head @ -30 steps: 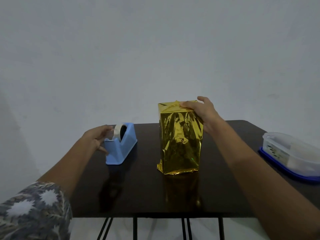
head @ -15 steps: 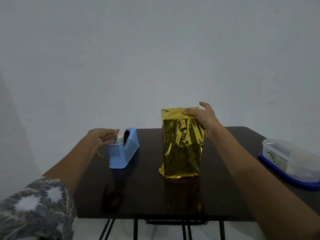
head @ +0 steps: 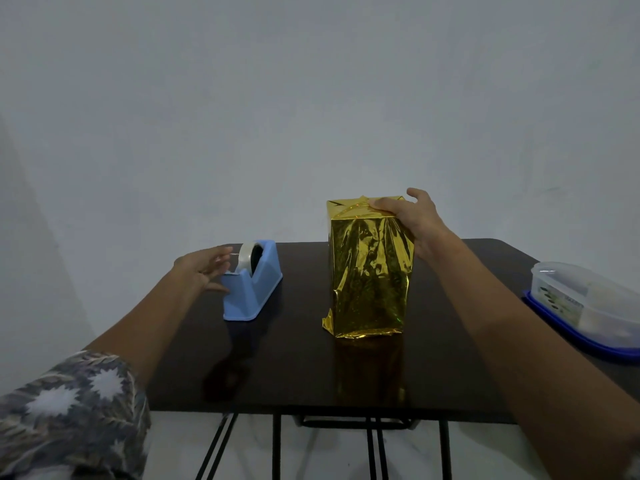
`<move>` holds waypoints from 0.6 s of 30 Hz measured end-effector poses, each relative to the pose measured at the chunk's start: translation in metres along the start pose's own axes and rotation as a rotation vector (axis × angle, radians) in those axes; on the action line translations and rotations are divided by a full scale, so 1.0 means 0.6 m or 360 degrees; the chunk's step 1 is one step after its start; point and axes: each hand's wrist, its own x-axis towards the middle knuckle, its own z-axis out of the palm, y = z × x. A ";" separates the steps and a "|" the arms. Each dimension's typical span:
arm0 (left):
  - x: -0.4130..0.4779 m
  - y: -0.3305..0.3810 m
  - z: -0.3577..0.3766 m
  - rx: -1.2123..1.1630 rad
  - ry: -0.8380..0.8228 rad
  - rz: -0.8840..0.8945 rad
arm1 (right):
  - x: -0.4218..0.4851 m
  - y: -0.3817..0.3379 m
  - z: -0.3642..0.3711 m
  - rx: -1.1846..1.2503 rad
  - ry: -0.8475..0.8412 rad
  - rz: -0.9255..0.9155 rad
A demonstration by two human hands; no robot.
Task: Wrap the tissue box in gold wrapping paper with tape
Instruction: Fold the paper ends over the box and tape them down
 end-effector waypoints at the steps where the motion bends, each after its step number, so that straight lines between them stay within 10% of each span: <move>1: 0.001 0.002 0.002 -0.0013 0.0013 0.0037 | -0.001 -0.003 0.000 0.0013 0.0000 0.0006; 18: -0.017 -0.064 0.014 -0.0315 0.0382 0.0290 | -0.024 -0.012 0.002 0.0066 -0.0024 0.0018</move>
